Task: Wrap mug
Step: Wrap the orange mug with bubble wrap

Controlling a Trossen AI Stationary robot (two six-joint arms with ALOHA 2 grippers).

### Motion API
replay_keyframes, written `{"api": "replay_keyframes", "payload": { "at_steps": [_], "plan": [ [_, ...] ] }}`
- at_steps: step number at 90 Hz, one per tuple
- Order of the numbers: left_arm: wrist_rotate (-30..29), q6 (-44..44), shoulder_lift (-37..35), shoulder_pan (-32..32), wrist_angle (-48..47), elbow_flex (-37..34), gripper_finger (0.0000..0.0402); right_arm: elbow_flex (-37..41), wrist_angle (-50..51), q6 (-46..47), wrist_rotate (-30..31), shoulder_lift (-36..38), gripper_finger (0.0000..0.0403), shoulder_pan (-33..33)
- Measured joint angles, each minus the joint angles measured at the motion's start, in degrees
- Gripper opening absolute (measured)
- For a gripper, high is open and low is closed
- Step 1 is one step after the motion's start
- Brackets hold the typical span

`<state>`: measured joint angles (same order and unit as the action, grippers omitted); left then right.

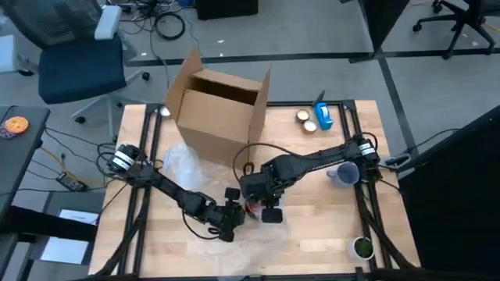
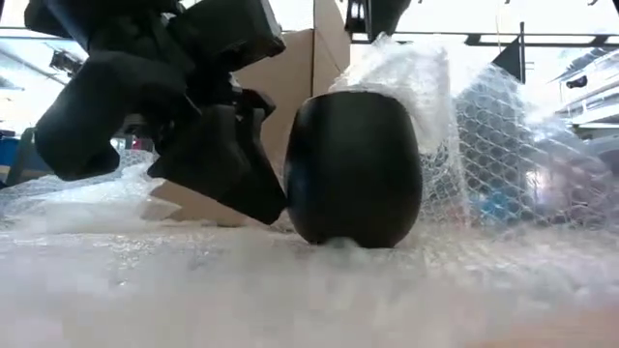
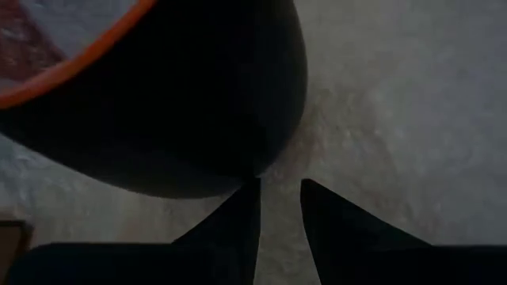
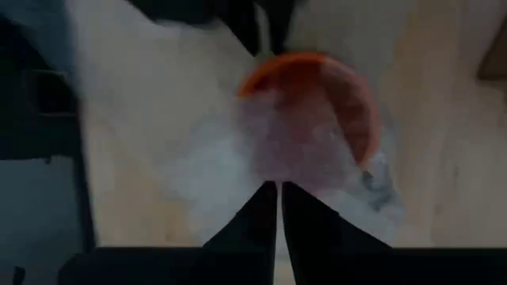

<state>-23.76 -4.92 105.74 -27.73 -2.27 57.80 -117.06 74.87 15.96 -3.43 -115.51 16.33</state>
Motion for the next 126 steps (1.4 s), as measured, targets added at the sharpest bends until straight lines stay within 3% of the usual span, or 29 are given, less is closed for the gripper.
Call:
{"api": "replay_keyframes", "payload": {
  "at_steps": [26, 41, 72, 126],
  "plan": [
    [0.93, -1.34, 0.07, 0.0, -0.17, 0.04, 0.0078, 2.7, 3.34, 3.98, 0.7, -0.08, 0.0, 5.48],
    [0.93, -1.56, 0.08, 0.0, -0.12, 0.04, 0.0078, 6.76, -1.17, 3.16, 0.76, -0.14, 0.0, 6.65],
    [0.93, -1.58, 0.05, 0.0, -0.1, 0.04, 0.0078, 9.95, -8.1, -2.96, 6.65, -0.08, 0.0, 2.79],
    [0.93, -1.8, 0.05, 0.0, 0.86, 0.04, 0.0078, 10.49, -13.55, -8.59, 5.02, -5.91, 0.0, -0.75]
  ]
}}
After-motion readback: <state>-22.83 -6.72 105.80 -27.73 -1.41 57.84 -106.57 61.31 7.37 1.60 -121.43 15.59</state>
